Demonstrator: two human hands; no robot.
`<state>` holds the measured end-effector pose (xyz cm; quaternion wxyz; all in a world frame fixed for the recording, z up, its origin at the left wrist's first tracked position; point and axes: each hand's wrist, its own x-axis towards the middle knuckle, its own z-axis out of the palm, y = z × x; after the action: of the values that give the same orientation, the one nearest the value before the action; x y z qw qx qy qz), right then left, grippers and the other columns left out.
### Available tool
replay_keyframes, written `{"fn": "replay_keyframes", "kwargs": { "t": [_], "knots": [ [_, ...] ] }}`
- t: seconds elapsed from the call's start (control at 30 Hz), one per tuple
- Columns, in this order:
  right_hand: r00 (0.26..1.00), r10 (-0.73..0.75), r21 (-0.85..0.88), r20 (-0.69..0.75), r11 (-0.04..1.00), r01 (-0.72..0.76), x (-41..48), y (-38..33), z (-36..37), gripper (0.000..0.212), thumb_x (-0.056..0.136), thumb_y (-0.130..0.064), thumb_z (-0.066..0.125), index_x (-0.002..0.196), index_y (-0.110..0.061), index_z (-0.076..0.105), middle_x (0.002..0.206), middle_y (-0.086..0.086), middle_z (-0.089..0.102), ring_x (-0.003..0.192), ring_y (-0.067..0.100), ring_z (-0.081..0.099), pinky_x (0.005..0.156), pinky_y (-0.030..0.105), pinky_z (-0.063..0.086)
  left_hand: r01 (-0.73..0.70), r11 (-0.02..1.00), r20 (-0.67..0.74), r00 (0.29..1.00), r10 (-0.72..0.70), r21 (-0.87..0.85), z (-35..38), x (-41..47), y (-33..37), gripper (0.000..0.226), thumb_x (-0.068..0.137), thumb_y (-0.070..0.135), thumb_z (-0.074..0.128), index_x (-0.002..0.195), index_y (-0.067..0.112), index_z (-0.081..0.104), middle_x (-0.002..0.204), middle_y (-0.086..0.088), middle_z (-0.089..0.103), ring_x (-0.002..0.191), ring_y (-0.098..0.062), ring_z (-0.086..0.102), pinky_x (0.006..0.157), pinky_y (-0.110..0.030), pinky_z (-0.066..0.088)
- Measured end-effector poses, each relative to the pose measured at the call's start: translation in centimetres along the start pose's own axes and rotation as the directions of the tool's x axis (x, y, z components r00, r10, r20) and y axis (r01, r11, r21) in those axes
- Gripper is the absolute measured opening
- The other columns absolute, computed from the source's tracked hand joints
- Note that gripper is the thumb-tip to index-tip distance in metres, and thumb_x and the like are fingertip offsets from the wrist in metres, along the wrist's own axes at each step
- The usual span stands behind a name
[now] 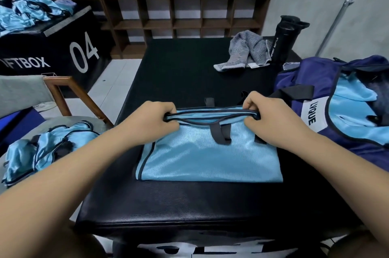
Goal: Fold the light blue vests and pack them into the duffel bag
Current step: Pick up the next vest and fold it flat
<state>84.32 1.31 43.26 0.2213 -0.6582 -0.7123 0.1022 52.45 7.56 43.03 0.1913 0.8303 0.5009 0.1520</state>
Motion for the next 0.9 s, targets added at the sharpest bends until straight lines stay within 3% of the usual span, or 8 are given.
{"fn": "replay_keyframes", "kwargs": {
  "t": [0.13, 0.27, 0.4, 0.5, 0.57, 0.7, 0.77, 0.9],
  "knots": [
    [0.996, -0.038, -0.135, -0.078, 0.99, 0.028, 1.0, 0.6, 1.4, 0.02, 0.09, -0.024, 0.061, 0.103, -0.033, 0.049, 0.101, -0.01, 0.057, 0.085, 0.023, 0.06, 0.074, 0.047, 0.055, -0.017, 0.999, -0.04, 0.999, 0.019, 0.036, 0.9, 1.9, -1.2, 0.013, 0.086, 0.027, 0.072, 0.079, 0.024, 0.062, 0.077, 0.004, 0.064, 0.072, -0.013, 0.06, 0.07, -0.038, 0.052],
    [0.985, -0.101, -0.207, -0.14, 0.976, 0.07, 1.8, 1.3, 2.8, 0.02, 0.096, -0.026, 0.063, 0.113, -0.025, 0.052, 0.108, -0.005, 0.049, 0.09, 0.024, 0.053, 0.075, 0.045, 0.051, 0.01, 0.997, -0.067, 0.998, -0.005, 0.081, 1.5, 3.3, -2.5, 0.013, 0.088, 0.027, 0.072, 0.08, 0.026, 0.062, 0.089, 0.003, 0.057, 0.08, -0.012, 0.058, 0.074, -0.036, 0.049],
    [0.974, -0.136, -0.383, -0.181, 0.922, 0.057, 2.2, 1.9, 3.1, 0.029, 0.098, -0.036, 0.063, 0.121, -0.019, 0.058, 0.117, 0.002, 0.054, 0.104, 0.031, 0.053, 0.09, 0.048, 0.042, 0.03, 0.999, -0.168, 0.986, -0.022, 0.042, 2.0, 4.0, -4.2, 0.018, 0.087, 0.028, 0.077, 0.099, 0.027, 0.063, 0.101, 0.006, 0.054, 0.09, -0.01, 0.058, 0.082, -0.027, 0.043],
    [0.96, -0.161, -0.387, -0.231, 0.92, 0.061, 1.7, 1.5, 2.3, 0.035, 0.102, -0.041, 0.063, 0.127, -0.017, 0.06, 0.13, 0.004, 0.054, 0.115, 0.032, 0.051, 0.099, 0.049, 0.041, 0.026, 0.998, -0.273, 0.962, -0.012, 0.049, 1.5, 4.2, -4.6, 0.03, 0.089, 0.034, 0.078, 0.111, 0.031, 0.058, 0.109, 0.009, 0.051, 0.101, -0.015, 0.056, 0.089, -0.034, 0.05],
    [0.945, -0.21, -0.352, -0.249, 0.929, 0.114, 1.1, 0.7, 1.6, 0.028, 0.103, -0.035, 0.06, 0.124, -0.016, 0.061, 0.126, 0.004, 0.054, 0.112, 0.03, 0.051, 0.097, 0.048, 0.042, -0.014, 0.998, -0.301, 0.953, 0.033, 0.064, 1.1, 3.9, -4.2, 0.029, 0.091, 0.036, 0.076, 0.113, 0.032, 0.057, 0.11, 0.011, 0.052, 0.102, -0.015, 0.055, 0.09, -0.039, 0.053],
    [0.953, -0.268, -0.292, -0.144, 0.931, 0.218, -1.6, -1.1, 0.9, 0.006, 0.101, -0.027, 0.055, 0.098, -0.022, 0.055, 0.094, -0.005, 0.052, 0.09, 0.023, 0.05, 0.079, 0.044, 0.046, -0.157, 0.984, -0.275, 0.946, 0.174, 0.085, 1.6, 2.1, -1.5, 0.019, 0.09, 0.027, 0.077, 0.1, 0.028, 0.061, 0.099, 0.011, 0.055, 0.096, -0.014, 0.056, 0.087, -0.042, 0.053],
    [0.973, -0.227, -0.275, -0.036, 0.938, 0.209, -3.1, -1.5, 1.2, 0.009, 0.098, -0.033, 0.049, 0.091, -0.027, 0.049, 0.086, -0.008, 0.051, 0.085, 0.022, 0.053, 0.071, 0.042, 0.048, -0.235, 0.97, -0.216, 0.945, 0.243, 0.063, 2.6, 0.9, -0.1, 0.016, 0.089, 0.024, 0.076, 0.093, 0.03, 0.062, 0.094, 0.013, 0.058, 0.094, -0.012, 0.058, 0.086, -0.041, 0.053],
    [0.985, -0.084, -0.358, 0.153, 0.924, 0.134, -4.2, -1.4, 1.5, 0.017, 0.099, -0.037, 0.042, 0.088, -0.025, 0.042, 0.082, -0.004, 0.053, 0.075, 0.027, 0.057, 0.07, 0.044, 0.051, -0.4, 0.915, -0.046, 0.914, 0.403, 0.062, 5.1, -0.7, 2.0, 0.011, 0.092, 0.027, 0.071, 0.089, 0.031, 0.061, 0.091, 0.015, 0.056, 0.09, -0.006, 0.054, 0.084, -0.032, 0.05]
  ]
}}
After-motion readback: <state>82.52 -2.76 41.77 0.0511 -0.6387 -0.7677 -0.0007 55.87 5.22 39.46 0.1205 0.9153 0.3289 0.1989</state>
